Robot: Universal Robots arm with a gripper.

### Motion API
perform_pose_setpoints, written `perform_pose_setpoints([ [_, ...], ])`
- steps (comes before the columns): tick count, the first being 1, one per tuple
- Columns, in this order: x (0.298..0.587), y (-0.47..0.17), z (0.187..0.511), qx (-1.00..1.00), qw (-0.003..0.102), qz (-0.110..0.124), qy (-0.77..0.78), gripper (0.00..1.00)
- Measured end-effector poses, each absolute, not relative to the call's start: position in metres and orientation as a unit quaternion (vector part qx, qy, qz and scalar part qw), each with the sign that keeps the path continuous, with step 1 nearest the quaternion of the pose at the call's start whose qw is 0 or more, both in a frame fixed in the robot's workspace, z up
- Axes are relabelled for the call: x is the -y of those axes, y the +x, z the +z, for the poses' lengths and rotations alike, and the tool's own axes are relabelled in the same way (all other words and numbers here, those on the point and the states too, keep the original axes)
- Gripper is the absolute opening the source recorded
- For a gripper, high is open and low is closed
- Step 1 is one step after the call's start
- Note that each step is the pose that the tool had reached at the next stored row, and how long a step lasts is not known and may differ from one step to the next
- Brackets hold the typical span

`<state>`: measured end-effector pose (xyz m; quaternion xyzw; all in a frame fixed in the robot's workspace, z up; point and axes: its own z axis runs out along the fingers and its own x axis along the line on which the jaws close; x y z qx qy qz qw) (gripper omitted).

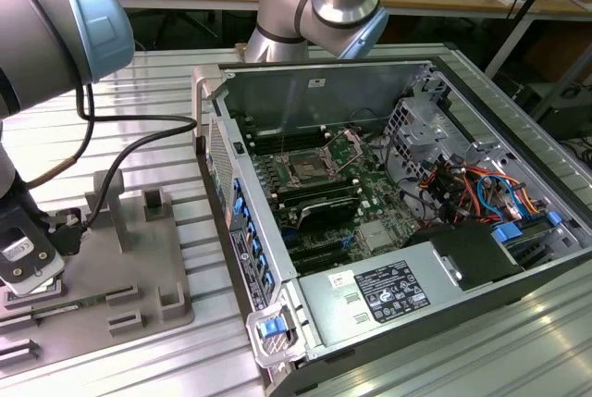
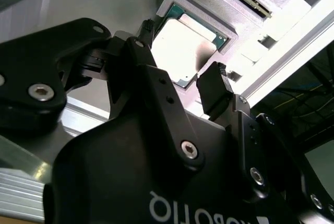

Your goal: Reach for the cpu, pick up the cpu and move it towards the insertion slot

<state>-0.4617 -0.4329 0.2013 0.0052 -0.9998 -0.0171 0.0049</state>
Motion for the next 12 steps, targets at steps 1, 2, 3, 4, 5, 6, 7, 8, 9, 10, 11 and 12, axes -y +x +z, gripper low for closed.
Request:
perform_pose_setpoints([
  [1, 0.4329, -0.4617, 0.2013, 1.0, 0.005, -0.017, 0.005, 0.61],
  [2, 0.4329, -0.4617, 0.2013, 1.0, 0.005, -0.017, 0.005, 0.61],
  [3, 0.4329, -0.4617, 0.2012, 1.0, 0.005, -0.017, 0.005, 0.61],
  [4, 0.4329, -0.4617, 0.2012, 1.0, 0.005, -0.017, 0.005, 0.62],
  [5, 0.4329, -0.4617, 0.2009, 1.0, 0.005, -0.017, 0.005, 0.69],
  [6, 0.4329, -0.4616, 0.2002, 1.0, 0.005, -0.017, 0.005, 0.69],
  [7, 0.4328, -0.4616, 0.1995, 1.0, 0.005, -0.017, 0.005, 0.69],
  [8, 0.4328, -0.4617, 0.1991, 1.0, 0.005, -0.017, 0.005, 0.69],
  [9, 0.4328, -0.4617, 0.1984, 1.0, 0.005, -0.017, 0.005, 0.69],
  [10, 0.4328, -0.4617, 0.1977, 1.0, 0.005, -0.017, 0.005, 0.69],
  [11, 0.4328, -0.4616, 0.1967, 1.0, 0.006, -0.017, 0.005, 0.69],
  [12, 0.4329, -0.4617, 0.1947, 1.0, 0.006, -0.017, 0.005, 0.69],
])
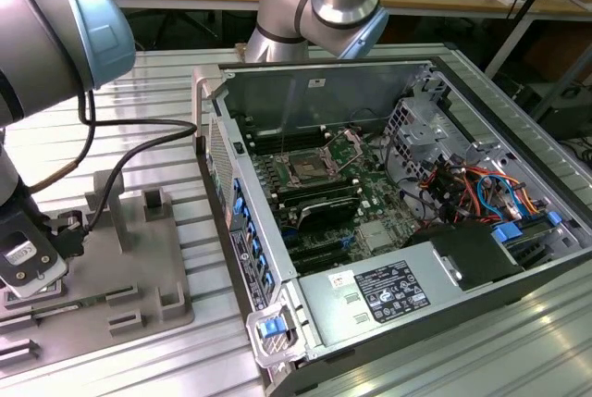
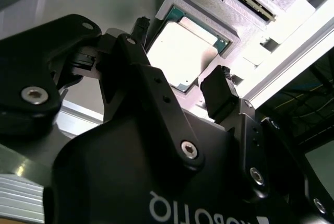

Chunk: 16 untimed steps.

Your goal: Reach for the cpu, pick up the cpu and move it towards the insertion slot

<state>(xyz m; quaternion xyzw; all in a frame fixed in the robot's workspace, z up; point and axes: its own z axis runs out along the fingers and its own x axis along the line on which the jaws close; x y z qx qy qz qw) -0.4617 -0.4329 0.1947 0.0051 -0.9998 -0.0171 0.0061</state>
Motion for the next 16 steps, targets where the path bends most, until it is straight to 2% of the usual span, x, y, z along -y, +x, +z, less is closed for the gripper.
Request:
perform_pose_setpoints([
  [6, 0.4329, -0.4617, 0.1906, 1.0, 0.007, -0.017, 0.005, 0.69],
  [7, 0.4329, -0.4617, 0.1906, 1.0, 0.007, -0.017, 0.005, 0.67],
  [8, 0.4329, -0.4616, 0.1905, 1.0, 0.007, -0.017, 0.005, 0.6],
  [16, 0.4329, -0.4617, 0.1904, 1.0, 0.007, -0.017, 0.005, 0.61],
])
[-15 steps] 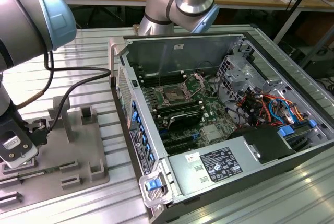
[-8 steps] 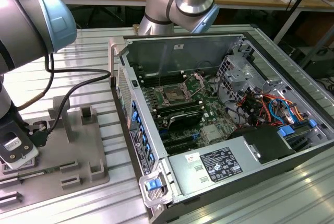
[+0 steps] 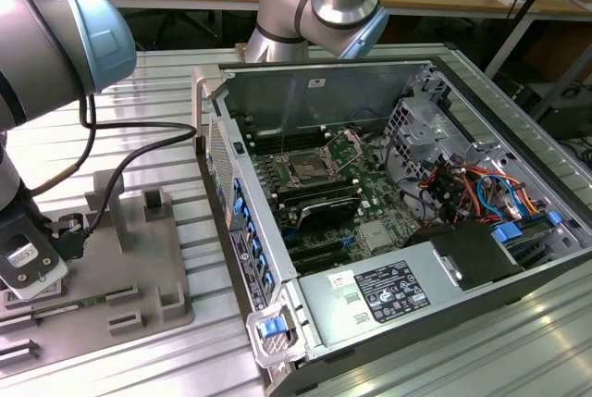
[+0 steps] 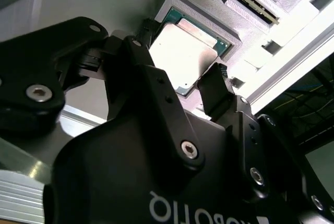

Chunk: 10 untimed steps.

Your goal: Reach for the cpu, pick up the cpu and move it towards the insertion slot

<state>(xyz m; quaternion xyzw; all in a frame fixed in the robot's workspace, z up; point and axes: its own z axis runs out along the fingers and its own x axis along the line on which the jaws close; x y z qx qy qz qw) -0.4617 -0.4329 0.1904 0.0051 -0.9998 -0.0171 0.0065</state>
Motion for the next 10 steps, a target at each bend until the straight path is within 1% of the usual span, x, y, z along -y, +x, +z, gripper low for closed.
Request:
perform_pose_setpoints([
  [1, 0.4329, -0.4617, 0.1904, 1.0, 0.007, -0.017, 0.005, 0.67],
  [3, 0.4328, -0.4617, 0.1901, 1.0, 0.007, -0.017, 0.005, 0.67],
  [6, 0.4329, -0.4616, 0.1894, 1.0, 0.014, -0.018, 0.005, 0.67],
  [10, 0.4329, -0.4593, 0.1887, 1.0, 0.015, -0.018, 0.005, 0.67],
])
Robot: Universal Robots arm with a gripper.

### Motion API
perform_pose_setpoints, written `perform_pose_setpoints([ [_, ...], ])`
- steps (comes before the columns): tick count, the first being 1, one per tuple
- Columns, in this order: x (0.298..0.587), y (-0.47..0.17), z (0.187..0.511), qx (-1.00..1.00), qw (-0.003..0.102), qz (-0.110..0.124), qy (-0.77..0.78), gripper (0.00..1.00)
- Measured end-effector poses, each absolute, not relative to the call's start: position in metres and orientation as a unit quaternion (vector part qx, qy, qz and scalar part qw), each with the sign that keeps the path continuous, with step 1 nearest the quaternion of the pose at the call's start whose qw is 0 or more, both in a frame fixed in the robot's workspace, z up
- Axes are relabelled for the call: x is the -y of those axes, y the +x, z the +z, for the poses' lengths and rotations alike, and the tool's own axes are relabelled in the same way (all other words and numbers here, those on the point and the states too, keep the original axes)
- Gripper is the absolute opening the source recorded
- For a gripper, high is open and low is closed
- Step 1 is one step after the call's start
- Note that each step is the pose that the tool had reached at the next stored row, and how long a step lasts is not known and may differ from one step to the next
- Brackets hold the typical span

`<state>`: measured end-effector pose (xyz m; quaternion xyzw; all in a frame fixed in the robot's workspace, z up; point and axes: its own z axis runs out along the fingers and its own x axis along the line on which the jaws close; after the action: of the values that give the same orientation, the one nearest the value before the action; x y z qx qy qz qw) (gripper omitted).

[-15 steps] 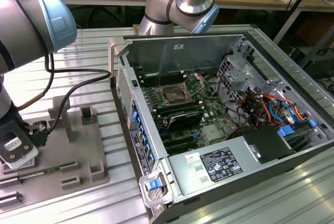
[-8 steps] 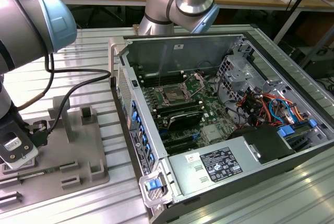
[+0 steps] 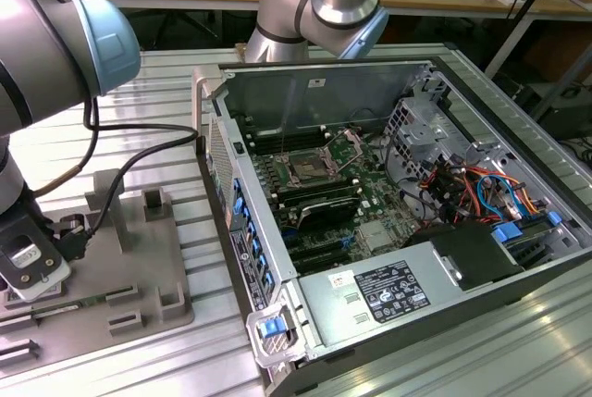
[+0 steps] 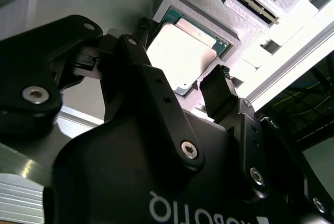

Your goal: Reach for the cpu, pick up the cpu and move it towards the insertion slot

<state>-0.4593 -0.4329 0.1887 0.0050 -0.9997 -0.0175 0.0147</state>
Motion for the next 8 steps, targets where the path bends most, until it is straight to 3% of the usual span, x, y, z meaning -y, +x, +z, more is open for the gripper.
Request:
perform_pose_setpoints([
  [8, 0.4329, -0.4585, 0.1882, 1.0, 0.015, -0.018, 0.005, 0.66],
])
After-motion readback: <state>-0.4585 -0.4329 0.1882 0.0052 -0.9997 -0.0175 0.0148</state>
